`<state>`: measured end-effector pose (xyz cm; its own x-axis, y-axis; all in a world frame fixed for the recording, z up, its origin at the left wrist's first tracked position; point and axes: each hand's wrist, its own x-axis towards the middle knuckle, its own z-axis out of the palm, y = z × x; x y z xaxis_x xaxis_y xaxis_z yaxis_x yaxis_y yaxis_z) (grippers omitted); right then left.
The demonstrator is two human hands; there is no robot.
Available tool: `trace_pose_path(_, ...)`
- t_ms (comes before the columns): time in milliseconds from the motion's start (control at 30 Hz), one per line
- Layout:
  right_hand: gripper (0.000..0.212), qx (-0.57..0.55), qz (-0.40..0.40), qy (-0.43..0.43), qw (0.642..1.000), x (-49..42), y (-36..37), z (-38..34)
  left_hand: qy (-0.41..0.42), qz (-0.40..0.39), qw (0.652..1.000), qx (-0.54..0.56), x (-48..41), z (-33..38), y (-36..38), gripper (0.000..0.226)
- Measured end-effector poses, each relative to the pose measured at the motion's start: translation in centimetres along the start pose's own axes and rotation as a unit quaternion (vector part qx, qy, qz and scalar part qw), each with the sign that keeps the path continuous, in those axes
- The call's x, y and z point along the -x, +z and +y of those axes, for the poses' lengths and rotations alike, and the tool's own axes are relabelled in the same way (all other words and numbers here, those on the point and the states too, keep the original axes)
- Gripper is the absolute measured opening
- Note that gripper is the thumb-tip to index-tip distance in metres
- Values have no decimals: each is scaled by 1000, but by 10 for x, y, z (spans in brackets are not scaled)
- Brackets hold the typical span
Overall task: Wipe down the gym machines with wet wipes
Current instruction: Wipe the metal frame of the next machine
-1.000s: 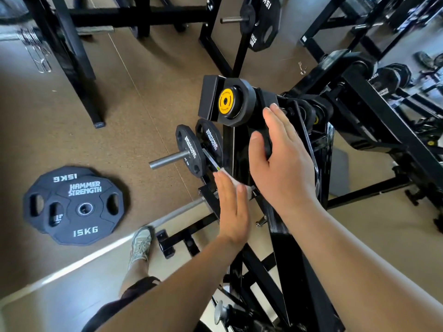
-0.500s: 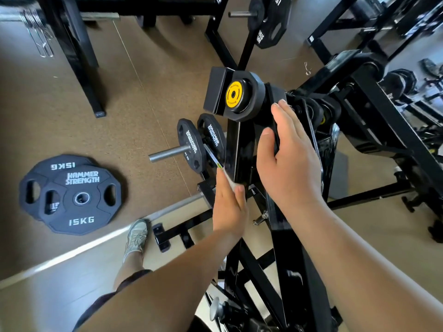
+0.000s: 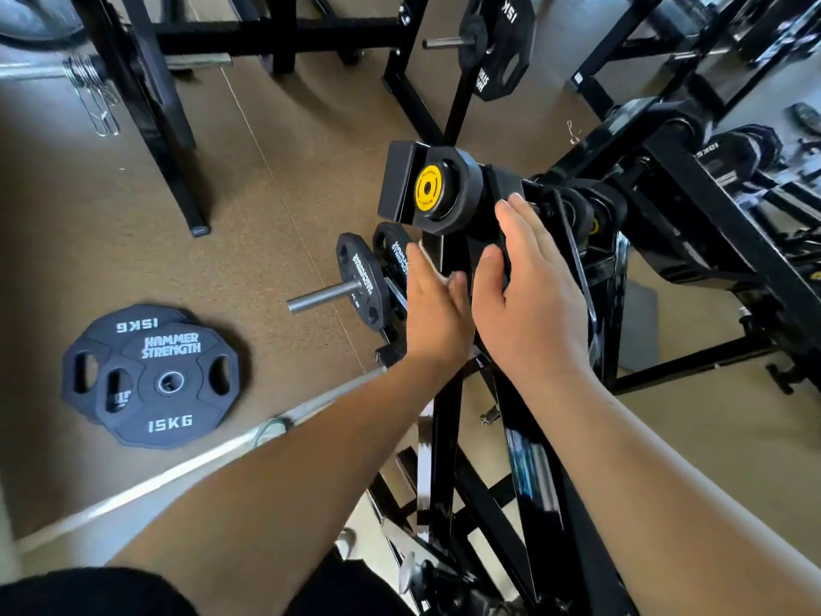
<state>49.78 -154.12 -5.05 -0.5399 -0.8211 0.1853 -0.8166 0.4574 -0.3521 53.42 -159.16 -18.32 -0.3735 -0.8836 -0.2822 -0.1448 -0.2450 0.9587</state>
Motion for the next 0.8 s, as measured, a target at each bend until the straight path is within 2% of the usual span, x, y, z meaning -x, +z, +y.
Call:
trace_pose_path(67,49,-7,1,2,1000,0,0,0,41,18,999,16,-18,18,-2,61)
trace_pose_path(167,49,-5,-4,0,1000,0,-1,-1,63,33,991,-117,6,-4,-1,77)
trace_pose_path(200,49,-3,-8,-2,1000,1,-1,-1,41,21,990,-134,22,-19,-3,80)
trace_pose_path(267,49,0,-13,-7,1000,0,-2,-1,-72,-44,992,-89,56,-47,-7,80)
trace_pose_path(333,49,1,-13,-8,1000,1,-3,-2,-176,-95,979,-50,82,-73,-15,76)
trace_pose_path(367,49,0,-11,-10,1000,1,-2,-1,-163,-109,980,-44,88,-83,-23,74)
trace_pose_path(400,50,0,-10,-14,1000,1,-2,-2,-156,-177,957,-166,93,-85,-32,68)
trace_pose_path(433,50,1,-10,-20,1000,1,-3,-2,-197,-180,944,-196,95,-76,-40,61)
trace_pose_path(467,51,3,-13,-24,1000,1,-3,-3,-202,-151,954,-164,98,-74,-51,54)
trace_pose_path(500,53,5,-17,-27,999,2,-2,-3,-165,-109,966,-168,95,-66,-64,49)
trace_pose_path(533,54,8,-18,-30,999,4,-2,-3,-134,-118,956,-233,92,-58,-76,46)
trace_pose_path(600,52,12,-9,-40,999,7,-3,-3,-118,-119,951,-258,86,-42,-100,40)
trace_pose_path(667,41,33,31,-104,994,16,-5,-4,-105,-100,962,-230,83,-33,-121,34)
trace_pose_path(733,29,69,60,-220,971,29,-4,-7,-108,-85,964,-228,77,-25,-139,32)
trace_pose_path(800,25,64,25,-299,952,46,1,-18,-112,-82,968,-211,72,-14,-155,31)
